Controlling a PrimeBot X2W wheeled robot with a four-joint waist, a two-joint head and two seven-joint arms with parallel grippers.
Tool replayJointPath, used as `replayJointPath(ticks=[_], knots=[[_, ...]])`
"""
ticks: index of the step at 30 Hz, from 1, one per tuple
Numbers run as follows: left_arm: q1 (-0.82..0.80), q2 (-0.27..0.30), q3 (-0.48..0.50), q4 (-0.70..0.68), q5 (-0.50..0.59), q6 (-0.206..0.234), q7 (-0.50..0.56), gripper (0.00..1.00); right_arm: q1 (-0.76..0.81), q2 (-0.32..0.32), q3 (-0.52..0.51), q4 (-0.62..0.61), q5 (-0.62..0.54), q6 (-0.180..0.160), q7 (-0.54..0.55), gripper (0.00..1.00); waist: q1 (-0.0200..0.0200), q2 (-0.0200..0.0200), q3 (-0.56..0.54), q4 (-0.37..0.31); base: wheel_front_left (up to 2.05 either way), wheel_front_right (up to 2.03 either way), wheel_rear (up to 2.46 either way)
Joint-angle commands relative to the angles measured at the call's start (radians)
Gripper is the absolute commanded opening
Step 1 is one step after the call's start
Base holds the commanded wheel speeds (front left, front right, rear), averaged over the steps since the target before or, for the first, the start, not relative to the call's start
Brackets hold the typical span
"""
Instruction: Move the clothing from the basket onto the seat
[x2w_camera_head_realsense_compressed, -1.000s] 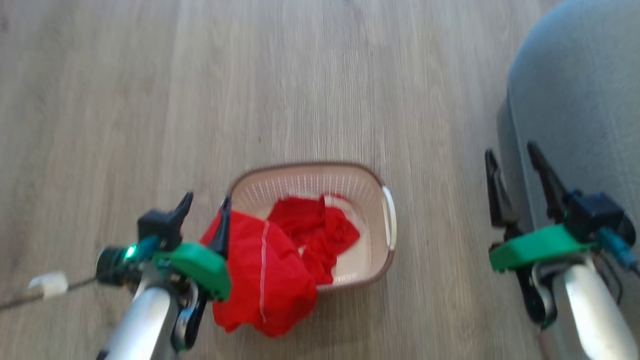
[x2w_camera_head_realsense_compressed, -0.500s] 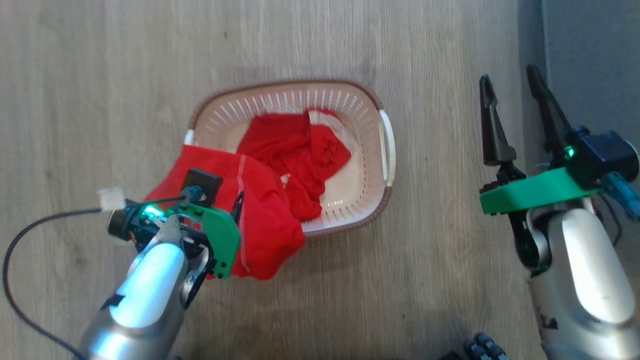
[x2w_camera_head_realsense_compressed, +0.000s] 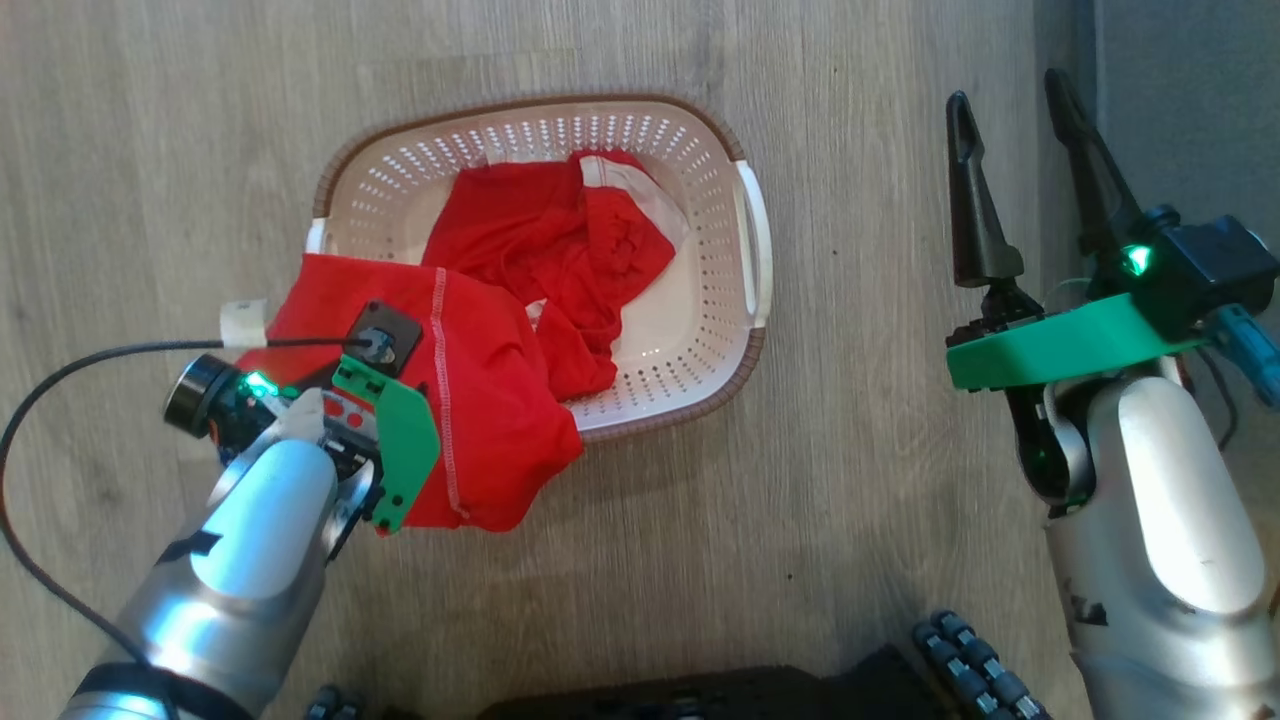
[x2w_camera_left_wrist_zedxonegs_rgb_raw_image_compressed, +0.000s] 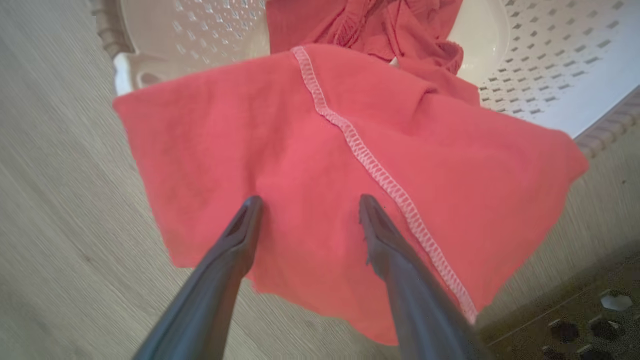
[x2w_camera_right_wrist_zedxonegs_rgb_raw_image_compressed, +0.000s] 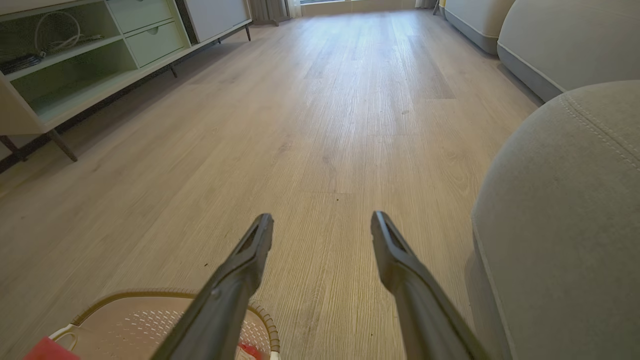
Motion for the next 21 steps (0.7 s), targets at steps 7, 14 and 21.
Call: replayJointPath(ticks=[7,14,21], knots=[[-0.046,0.047,-0.011,0.022,0.028,-0.012,0.025,1.00,-0.011,0.016,0.023,-0.045,0.024,0.000,-0.006,1.00,-0.0001,0.0000,0.054,-0.010,0.00,0.00,0.00],[-0.083,0.053,-0.040,0.056,0.041,-0.030,0.047,0.96,-0.032,0.016,0.032,-0.051,0.041,0.000,-0.006,1.00,-0.0001,0.0000,0.086,-0.020,0.00,0.00,0.00],[-0.106,0.056,-0.073,0.079,0.048,-0.057,0.083,0.47,-0.047,0.016,0.031,-0.056,0.050,0.000,-0.006,1.00,-0.0001,0.0000,0.110,-0.027,0.00,0.00,0.00]])
